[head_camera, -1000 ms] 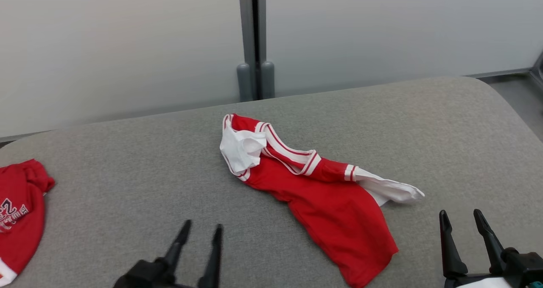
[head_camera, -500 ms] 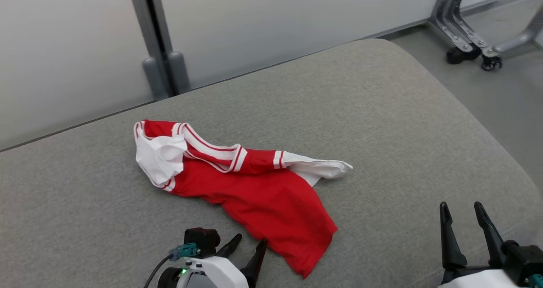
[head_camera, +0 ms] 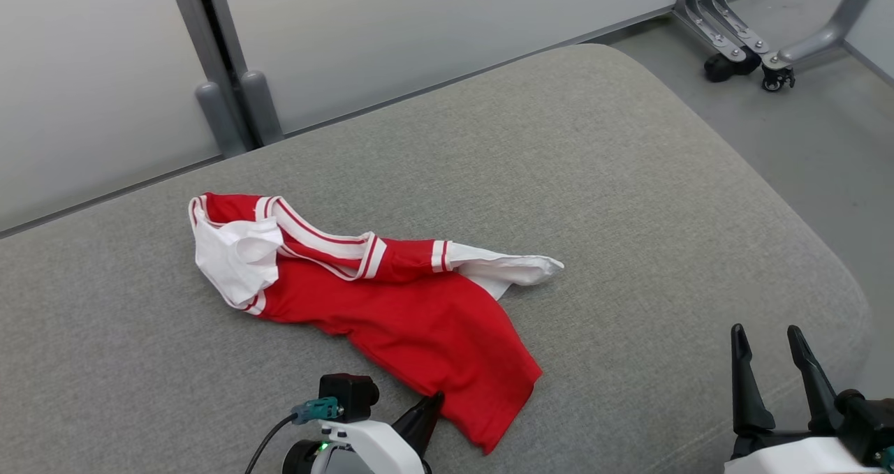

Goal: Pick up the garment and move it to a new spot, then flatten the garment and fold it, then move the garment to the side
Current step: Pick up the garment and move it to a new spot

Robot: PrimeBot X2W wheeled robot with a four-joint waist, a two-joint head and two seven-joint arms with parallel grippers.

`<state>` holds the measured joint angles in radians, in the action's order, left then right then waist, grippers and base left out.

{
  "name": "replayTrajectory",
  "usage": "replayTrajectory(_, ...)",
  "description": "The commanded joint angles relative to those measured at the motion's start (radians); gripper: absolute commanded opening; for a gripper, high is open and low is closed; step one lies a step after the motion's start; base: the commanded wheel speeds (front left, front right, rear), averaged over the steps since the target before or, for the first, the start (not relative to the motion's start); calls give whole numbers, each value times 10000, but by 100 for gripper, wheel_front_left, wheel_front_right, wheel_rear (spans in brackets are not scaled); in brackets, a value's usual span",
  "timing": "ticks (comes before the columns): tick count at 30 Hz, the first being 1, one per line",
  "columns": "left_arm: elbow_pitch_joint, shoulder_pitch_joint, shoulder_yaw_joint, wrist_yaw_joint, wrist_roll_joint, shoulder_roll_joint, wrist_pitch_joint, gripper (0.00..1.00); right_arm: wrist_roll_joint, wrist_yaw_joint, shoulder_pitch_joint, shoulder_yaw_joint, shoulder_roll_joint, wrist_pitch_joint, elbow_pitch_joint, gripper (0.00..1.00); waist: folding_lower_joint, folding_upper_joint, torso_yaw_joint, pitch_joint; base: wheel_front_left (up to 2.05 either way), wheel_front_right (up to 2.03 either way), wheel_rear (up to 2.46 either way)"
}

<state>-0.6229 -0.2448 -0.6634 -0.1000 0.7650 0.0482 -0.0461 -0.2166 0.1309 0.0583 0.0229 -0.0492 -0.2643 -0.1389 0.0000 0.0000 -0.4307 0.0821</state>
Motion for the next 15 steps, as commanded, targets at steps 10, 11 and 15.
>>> replayTrajectory(10,1328,158,-279,-290,1068,547,-162,0,-8,-3,227,268,-41,-4,54,100,0,0,1306,-351,0,0,0)
replayTrajectory(11,2048,523,-19,-240,1335,1032,-109,0,3,-3,334,305,-37,-4,61,100,0,0,1567,-461,0,0,0)
replayTrajectory(15,3745,1425,740,498,1543,2510,154,0,-37,-3,509,350,-39,-4,84,100,0,0,2065,-617,0,0,0)
